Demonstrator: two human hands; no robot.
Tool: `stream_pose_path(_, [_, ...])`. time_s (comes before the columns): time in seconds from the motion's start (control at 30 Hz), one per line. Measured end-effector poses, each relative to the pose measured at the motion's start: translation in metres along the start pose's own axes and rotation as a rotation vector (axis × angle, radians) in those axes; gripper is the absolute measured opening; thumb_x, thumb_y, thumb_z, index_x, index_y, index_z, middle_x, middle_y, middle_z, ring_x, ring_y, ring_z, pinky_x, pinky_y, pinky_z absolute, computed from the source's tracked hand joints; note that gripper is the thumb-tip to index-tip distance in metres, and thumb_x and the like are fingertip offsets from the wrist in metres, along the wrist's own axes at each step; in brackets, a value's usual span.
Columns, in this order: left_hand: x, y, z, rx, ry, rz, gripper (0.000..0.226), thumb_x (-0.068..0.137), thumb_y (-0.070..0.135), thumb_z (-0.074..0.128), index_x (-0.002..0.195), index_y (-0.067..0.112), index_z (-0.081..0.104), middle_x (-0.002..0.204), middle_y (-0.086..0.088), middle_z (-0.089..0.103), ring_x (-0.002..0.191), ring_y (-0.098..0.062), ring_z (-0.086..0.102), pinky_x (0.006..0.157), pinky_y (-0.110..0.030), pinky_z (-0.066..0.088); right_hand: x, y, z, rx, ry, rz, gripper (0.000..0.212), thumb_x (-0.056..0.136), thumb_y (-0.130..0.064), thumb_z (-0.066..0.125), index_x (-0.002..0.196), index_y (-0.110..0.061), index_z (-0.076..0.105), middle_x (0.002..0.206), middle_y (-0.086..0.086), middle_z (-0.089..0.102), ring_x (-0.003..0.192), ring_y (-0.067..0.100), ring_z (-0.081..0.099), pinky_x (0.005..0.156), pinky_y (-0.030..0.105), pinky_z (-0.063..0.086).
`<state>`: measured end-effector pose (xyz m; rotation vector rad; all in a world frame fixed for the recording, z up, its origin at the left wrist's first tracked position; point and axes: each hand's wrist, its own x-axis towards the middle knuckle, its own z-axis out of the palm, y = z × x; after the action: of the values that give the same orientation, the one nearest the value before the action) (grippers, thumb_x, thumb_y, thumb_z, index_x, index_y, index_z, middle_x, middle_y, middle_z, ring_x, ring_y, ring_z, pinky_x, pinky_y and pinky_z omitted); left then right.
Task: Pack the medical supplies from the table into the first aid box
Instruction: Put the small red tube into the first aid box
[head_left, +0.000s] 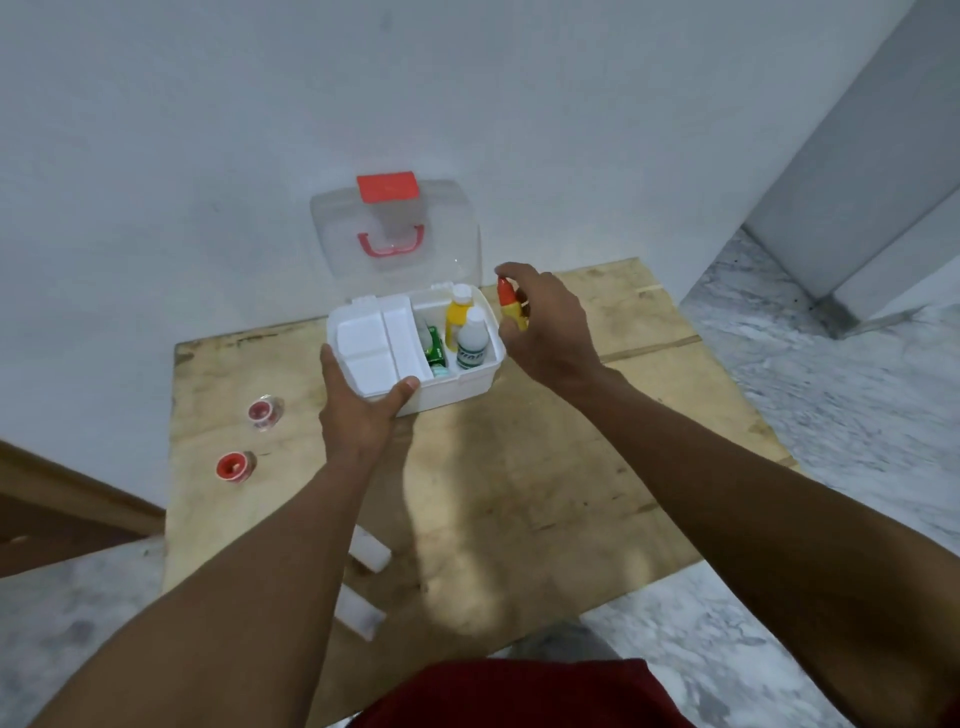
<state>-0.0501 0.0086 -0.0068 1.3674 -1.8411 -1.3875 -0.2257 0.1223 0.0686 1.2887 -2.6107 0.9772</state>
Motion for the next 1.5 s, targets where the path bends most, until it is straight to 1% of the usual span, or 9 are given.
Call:
stream_pose_path(0.1, [0.003, 0.000, -0.002, 0.005, -0.014, 0.009, 0.108, 0.078, 0.043, 0.080, 0.158, 0.029, 0.009, 0.151, -0.006, 0.044, 0.134, -0.033, 0.044, 0.106, -0.040, 0.037, 0.003, -0.011, 0.008, 0.048, 0.021, -0.097, 0.048, 0.080, -0.003, 0.066, 0.127, -0.012, 0.060, 0.103, 0.006, 0.068, 0.091, 0.024, 0.061, 0.079, 0.036, 0.054])
stream_pose_path(0.27, [0.006, -0.003, -0.003, 0.011, -0.018, 0.035, 0.105, 0.075, 0.046, 0.081, 0.155, 0.030, 0.014, 0.144, -0.005, 0.050, 0.127, -0.033, 0.050, 0.104, -0.047, 0.044, 0.004, -0.019, 0.017, 0.120, 0.063, -0.216, 0.043, 0.080, 0.001, 0.065, 0.122, -0.008, 0.062, 0.102, 0.007, 0.068, 0.085, 0.021, 0.061, 0.071, 0.025, 0.052])
stream_pose_path(0.47, [0.006, -0.002, -0.001, 0.002, -0.001, 0.049, 0.101, 0.075, 0.042, 0.082, 0.152, 0.031, 0.018, 0.141, -0.001, 0.051, 0.123, -0.029, 0.052, 0.100, -0.047, 0.048, 0.005, -0.015, 0.027, 0.161, 0.056, -0.314, 0.032, 0.082, -0.001, 0.072, 0.113, -0.004, 0.063, 0.099, 0.007, 0.069, 0.084, 0.020, 0.065, 0.071, 0.029, 0.060])
stream_pose_path(0.77, [0.008, -0.005, 0.001, 0.006, 0.009, 0.017, 0.105, 0.074, 0.045, 0.083, 0.153, 0.031, 0.016, 0.141, -0.004, 0.050, 0.125, -0.030, 0.051, 0.102, -0.051, 0.047, 0.001, 0.004, 0.045, 0.127, -0.039, -0.238, 0.025, 0.085, -0.009, 0.073, 0.108, -0.012, 0.064, 0.094, 0.000, 0.071, 0.063, 0.011, 0.054, 0.065, 0.025, 0.049])
stream_pose_path(0.87, [0.008, -0.006, 0.002, 0.010, 0.016, 0.017, 0.105, 0.073, 0.046, 0.082, 0.153, 0.031, 0.016, 0.142, -0.004, 0.050, 0.126, -0.031, 0.050, 0.102, -0.050, 0.047, -0.003, 0.006, 0.049, 0.076, -0.062, -0.236, 0.024, 0.087, -0.011, 0.073, 0.109, -0.012, 0.065, 0.094, 0.002, 0.074, 0.058, 0.019, 0.061, 0.064, 0.027, 0.050])
stream_pose_path(0.97, [0.009, -0.007, 0.002, 0.011, 0.014, 0.017, 0.105, 0.074, 0.047, 0.082, 0.154, 0.030, 0.015, 0.143, -0.004, 0.049, 0.126, -0.030, 0.050, 0.103, -0.050, 0.046, -0.003, 0.009, 0.053, 0.048, -0.096, -0.201, 0.020, 0.089, -0.015, 0.069, 0.108, -0.015, 0.064, 0.095, 0.000, 0.075, 0.064, 0.028, 0.065, 0.067, 0.039, 0.056])
stream_pose_path(1.07, [0.010, -0.007, 0.002, 0.000, 0.015, 0.025, 0.104, 0.073, 0.048, 0.083, 0.152, 0.030, 0.018, 0.140, -0.003, 0.051, 0.124, -0.029, 0.052, 0.101, -0.051, 0.048, -0.003, 0.010, 0.056, -0.012, -0.169, -0.181, 0.016, 0.091, -0.021, 0.066, 0.106, -0.018, 0.062, 0.095, 0.002, 0.075, 0.072, 0.034, 0.068, 0.070, 0.044, 0.056])
stream_pose_path(1.27, [0.011, -0.009, 0.003, 0.003, 0.023, 0.046, 0.104, 0.072, 0.048, 0.083, 0.152, 0.029, 0.019, 0.140, -0.001, 0.050, 0.123, -0.027, 0.052, 0.100, -0.050, 0.049, 0.002, 0.005, 0.056, -0.210, -0.302, -0.145, 0.017, 0.096, -0.028, 0.058, 0.111, -0.021, 0.058, 0.094, 0.006, 0.072, 0.080, 0.040, 0.065, 0.070, 0.040, 0.054])
stream_pose_path(1.5, [0.012, -0.011, 0.003, -0.008, 0.028, 0.065, 0.103, 0.072, 0.047, 0.083, 0.151, 0.030, 0.020, 0.137, 0.002, 0.050, 0.121, -0.024, 0.051, 0.099, -0.046, 0.050, 0.006, -0.004, 0.059, -0.351, -0.349, -0.084, 0.011, 0.096, -0.022, 0.055, 0.106, -0.019, 0.057, 0.092, 0.013, 0.069, 0.079, 0.038, 0.062, 0.063, 0.032, 0.037])
